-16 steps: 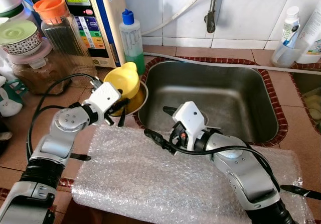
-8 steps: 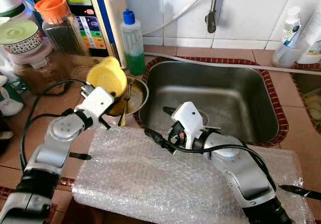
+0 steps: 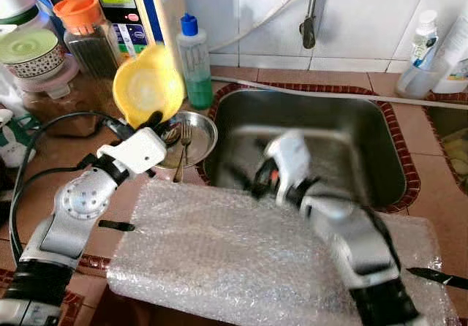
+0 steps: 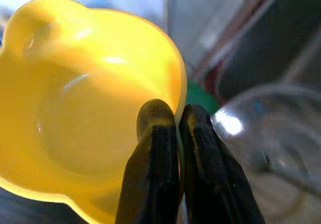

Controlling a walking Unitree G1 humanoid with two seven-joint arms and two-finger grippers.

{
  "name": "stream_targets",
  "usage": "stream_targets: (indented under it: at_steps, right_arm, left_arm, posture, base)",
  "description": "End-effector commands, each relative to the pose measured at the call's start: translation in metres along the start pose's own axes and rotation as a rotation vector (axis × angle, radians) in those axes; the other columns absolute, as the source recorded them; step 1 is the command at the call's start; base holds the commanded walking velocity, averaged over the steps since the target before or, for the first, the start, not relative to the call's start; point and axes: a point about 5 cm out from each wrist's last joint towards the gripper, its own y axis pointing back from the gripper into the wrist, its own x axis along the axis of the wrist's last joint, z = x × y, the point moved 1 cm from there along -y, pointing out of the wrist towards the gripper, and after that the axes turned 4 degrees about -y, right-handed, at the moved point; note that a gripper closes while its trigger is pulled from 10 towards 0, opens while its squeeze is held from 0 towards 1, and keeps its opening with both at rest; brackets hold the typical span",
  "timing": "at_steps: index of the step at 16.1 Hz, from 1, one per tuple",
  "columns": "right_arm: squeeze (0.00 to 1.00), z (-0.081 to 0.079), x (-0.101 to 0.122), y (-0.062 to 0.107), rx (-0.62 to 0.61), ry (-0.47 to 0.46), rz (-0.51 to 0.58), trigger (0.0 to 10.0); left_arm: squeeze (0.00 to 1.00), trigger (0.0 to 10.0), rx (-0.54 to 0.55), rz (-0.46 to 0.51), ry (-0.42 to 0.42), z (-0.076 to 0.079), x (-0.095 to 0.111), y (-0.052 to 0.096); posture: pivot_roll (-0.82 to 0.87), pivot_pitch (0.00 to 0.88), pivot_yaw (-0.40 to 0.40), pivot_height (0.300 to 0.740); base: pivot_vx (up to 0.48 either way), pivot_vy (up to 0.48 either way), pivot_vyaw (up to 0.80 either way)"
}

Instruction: Kitchen organization

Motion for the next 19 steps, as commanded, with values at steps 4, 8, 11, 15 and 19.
stream_targets:
  at_steps: [4, 8, 11, 15, 19]
  right_arm:
    - [0.0, 0.013, 0.04, -0.008, -0.087, -0.122, 0.174, 10.0]
    - [0.0, -0.001, 0.054, -0.017, -0.024, -0.18, 0.218, 10.0]
    - [0.0, -0.013, 0.057, -0.024, 0.025, -0.195, 0.218, 10.0]
    - [0.0, -0.02, 0.053, -0.036, 0.023, -0.183, 0.19, 10.0]
    - [0.0, -0.024, 0.051, -0.043, 0.041, -0.189, 0.177, 10.0]
  left_arm:
    - [0.0, 0.0, -0.064, 0.146, -0.063, 0.017, 0.026, -0.001]
    - [0.0, 0.0, -0.111, 0.166, -0.056, 0.031, 0.031, -0.004]
    - [0.0, 0.0, -0.117, 0.169, -0.041, 0.037, 0.036, -0.008]
    - [0.0, 0.0, -0.116, 0.198, -0.027, 0.043, 0.045, -0.011]
    - [0.0, 0.3, -0.121, 0.207, 0.001, 0.05, 0.051, -0.011]
  posture:
    - [-0.18, 0.104, 0.096, 0.74]
    - [-0.16, 0.103, 0.091, 0.74]
    - [-0.15, 0.104, 0.091, 0.74]
    - [-0.15, 0.101, 0.092, 0.74]
    - [-0.14, 0.1, 0.089, 0.74]
  base:
    - [0.0, 0.0, 0.0]
    - [0.0, 0.0, 0.0]
    - [0.0, 0.0, 0.0]
    - [0.0, 0.0, 0.0]
    - [0.0, 0.0, 0.0]
